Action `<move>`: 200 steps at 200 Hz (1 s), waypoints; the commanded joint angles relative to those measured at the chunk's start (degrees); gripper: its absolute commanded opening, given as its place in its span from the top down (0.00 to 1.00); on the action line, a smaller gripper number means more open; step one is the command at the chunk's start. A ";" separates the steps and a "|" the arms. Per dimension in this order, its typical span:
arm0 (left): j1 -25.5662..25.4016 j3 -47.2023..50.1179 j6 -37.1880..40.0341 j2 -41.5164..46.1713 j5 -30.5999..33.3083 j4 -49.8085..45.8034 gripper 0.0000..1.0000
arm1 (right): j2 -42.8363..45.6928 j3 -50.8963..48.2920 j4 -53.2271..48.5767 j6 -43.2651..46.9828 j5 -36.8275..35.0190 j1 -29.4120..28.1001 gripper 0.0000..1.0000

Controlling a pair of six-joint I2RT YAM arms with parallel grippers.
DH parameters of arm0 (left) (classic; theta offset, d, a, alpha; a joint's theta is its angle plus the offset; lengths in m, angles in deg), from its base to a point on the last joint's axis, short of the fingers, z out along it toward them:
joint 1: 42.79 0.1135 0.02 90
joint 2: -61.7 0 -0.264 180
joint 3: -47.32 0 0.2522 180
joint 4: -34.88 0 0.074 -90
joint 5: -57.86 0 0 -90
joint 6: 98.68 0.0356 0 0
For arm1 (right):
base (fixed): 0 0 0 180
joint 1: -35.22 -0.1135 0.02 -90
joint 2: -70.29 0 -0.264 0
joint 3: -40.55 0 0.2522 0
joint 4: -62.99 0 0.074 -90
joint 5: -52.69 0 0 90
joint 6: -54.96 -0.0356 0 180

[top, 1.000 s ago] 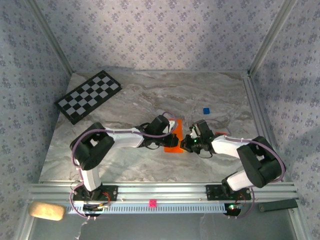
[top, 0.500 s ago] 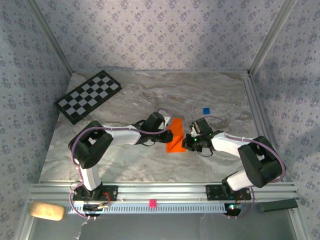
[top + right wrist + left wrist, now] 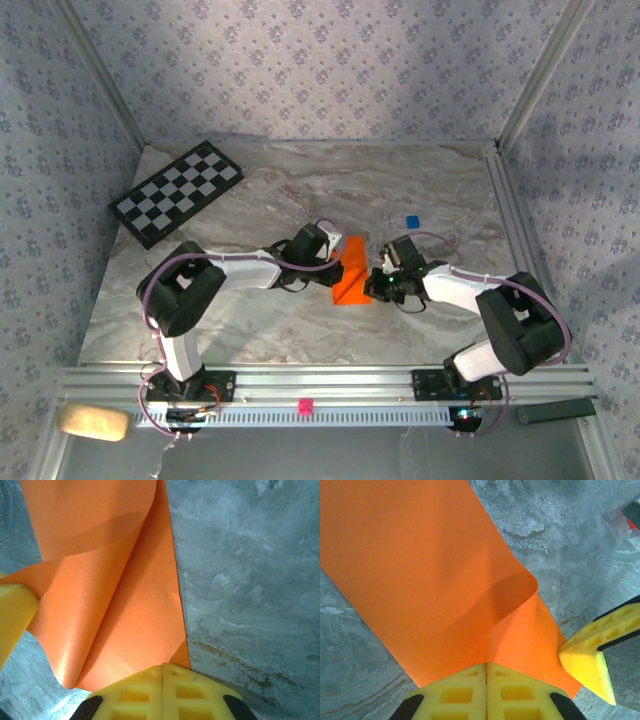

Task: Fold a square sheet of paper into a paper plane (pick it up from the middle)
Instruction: Fold the triangle a second time at the center of the table.

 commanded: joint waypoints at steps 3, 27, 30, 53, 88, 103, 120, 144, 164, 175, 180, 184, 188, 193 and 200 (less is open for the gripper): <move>0.44 -0.93 2.09 -0.56 0.99 -0.39 0.93 | -1.18 0.13 -5.05 1.26 -3.09 0.39 1.00; 0.41 -1.29 2.68 -1.08 1.29 -0.63 0.93 | -1.18 0.13 -5.07 1.39 -3.16 0.37 1.00; 0.39 -1.28 2.72 -1.12 1.32 -0.68 0.93 | -1.23 0.13 -5.05 1.33 -3.27 0.43 1.00; 0.42 -1.39 2.82 -1.70 1.33 -0.72 0.93 | -1.21 0.12 -5.14 1.26 -3.37 0.39 1.00; 0.40 -1.34 3.24 -2.33 1.22 -0.15 0.92 | -1.27 0.04 -5.19 1.48 -3.38 0.39 1.00; 0.45 -1.61 3.34 -2.77 1.23 -0.24 0.92 | -1.25 0.09 -5.20 1.41 -3.46 0.42 1.00; 0.51 -1.66 3.27 -3.14 0.90 -0.15 0.92 | -1.20 0.22 -4.68 1.57 -2.96 0.41 1.00; 0.55 -1.75 3.34 -3.66 0.36 -0.24 0.93 | -0.80 1.00 -3.49 1.97 -1.17 0.24 1.00; 0.50 -1.75 3.35 -3.85 -0.07 -0.28 0.93 | 0.36 2.06 -3.18 2.45 -0.27 -0.30 0.99; 0.51 -1.83 3.34 -3.85 -0.09 -0.35 0.93 | 1.08 2.33 -2.86 2.60 0.18 -0.64 0.97; 0.47 -1.83 3.34 -3.85 -0.09 -0.36 0.93 | 1.34 2.42 -2.71 2.57 0.49 -0.84 0.97; 0.47 -1.81 3.34 -3.77 -0.09 -0.37 0.93 | 1.39 2.49 -2.57 2.53 0.85 -0.96 0.97; 0.50 -1.76 3.39 -3.77 -0.09 -0.33 0.93 | 1.36 2.52 -2.33 2.56 1.27 -1.01 0.96; 0.47 -1.75 3.26 -3.76 -0.09 -0.28 0.93 | 1.24 2.55 -1.96 2.46 1.74 -1.12 0.96; 0.55 -1.81 3.18 -3.76 -0.09 -0.30 0.93 | 0.93 2.48 -1.60 2.18 2.33 -1.34 0.96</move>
